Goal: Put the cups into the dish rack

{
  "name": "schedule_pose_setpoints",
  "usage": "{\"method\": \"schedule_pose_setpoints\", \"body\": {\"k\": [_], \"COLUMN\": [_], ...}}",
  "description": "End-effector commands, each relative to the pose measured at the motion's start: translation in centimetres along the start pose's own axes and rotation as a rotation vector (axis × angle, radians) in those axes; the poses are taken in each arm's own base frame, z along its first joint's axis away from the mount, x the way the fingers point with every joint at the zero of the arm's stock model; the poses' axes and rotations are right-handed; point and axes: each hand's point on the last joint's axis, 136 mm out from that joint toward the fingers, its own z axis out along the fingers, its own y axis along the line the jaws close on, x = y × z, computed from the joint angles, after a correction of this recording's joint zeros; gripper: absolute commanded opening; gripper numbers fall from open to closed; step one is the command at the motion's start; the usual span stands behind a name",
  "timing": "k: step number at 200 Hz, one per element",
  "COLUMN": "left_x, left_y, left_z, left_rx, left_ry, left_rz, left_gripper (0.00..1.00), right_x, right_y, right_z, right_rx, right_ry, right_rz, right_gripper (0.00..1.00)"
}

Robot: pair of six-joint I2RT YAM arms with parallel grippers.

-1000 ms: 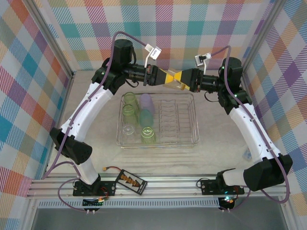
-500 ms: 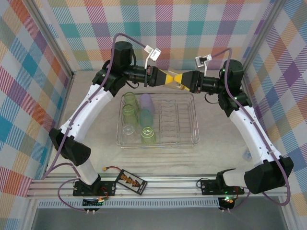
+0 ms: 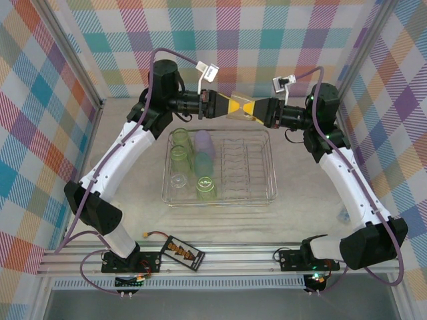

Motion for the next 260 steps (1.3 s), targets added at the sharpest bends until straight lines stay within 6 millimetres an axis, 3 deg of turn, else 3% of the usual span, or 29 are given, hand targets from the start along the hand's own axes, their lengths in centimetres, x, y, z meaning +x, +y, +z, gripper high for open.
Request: {"method": "schedule_pose_setpoints", "body": {"k": [1,19,33,52,66,90,94,107,113,135,167,207,239,260], "left_x": [-0.9,-0.3,0.0,0.6,0.9,1.4,1.4,1.5,1.6,2.2,3.8,7.1,10.2,13.3], "left_y": [1.2,3.0,4.2,5.6,6.8,9.0,9.3,10.2,10.7,12.1,14.9,14.9,14.4,13.5], "left_z": [-0.4,-0.3,0.0,0.3,0.3,-0.5,-0.7,-1.4,-1.8,-3.8,-8.8,-15.2,-23.7,-30.0], "left_rx": [-0.058,-0.123,-0.143,-0.165,-0.208,-0.335,-0.354,-0.422,-0.458,-0.616,-0.949,-1.223,-1.524,-1.659], "left_ry": [-0.046,-0.036,-0.029,-0.019,-0.02,-0.028,-0.032,-0.043,-0.047,-0.055,-0.028,0.045,-0.118,-0.284], "left_rz": [0.04,0.003,-0.03,-0.069,-0.085,-0.111,-0.114,-0.122,-0.121,-0.109,-0.097,-0.048,-0.08,-0.226], "left_gripper": [0.0,0.08,0.28,0.53,0.61,0.66,0.73,0.78,0.86,0.88,0.88,0.88,1.0,1.0], "right_x": [0.7,0.6,0.5,0.5,0.5,0.6,0.6,0.8,0.9,1.3,2.5,3.2,3.5,4.0], "right_y": [1.3,0.3,-0.4,-1.2,-1.6,-2.5,-2.8,-3.6,-3.9,-6.0,-10.1,-14.1,-16.4,-18.2], "right_z": [0.1,0.2,0.5,0.8,0.9,0.6,0.5,0.4,0.2,-0.5,-2.6,-4.9,-5.5,-5.5], "right_rx": [-0.038,0.011,0.034,0.043,0.057,0.124,0.142,0.197,0.227,0.365,0.626,0.854,0.932,0.991], "right_ry": [0.041,0.047,0.061,0.069,0.069,0.066,0.067,0.083,0.091,0.126,0.214,0.373,0.406,0.446], "right_rz": [-0.031,0.003,0.039,0.07,0.079,0.08,0.081,0.077,0.075,0.075,0.072,0.022,0.0,-0.019], "right_gripper": [0.65,0.65,0.65,0.57,0.53,0.45,0.44,0.36,0.32,0.26,0.21,0.2,0.19,0.18]}}
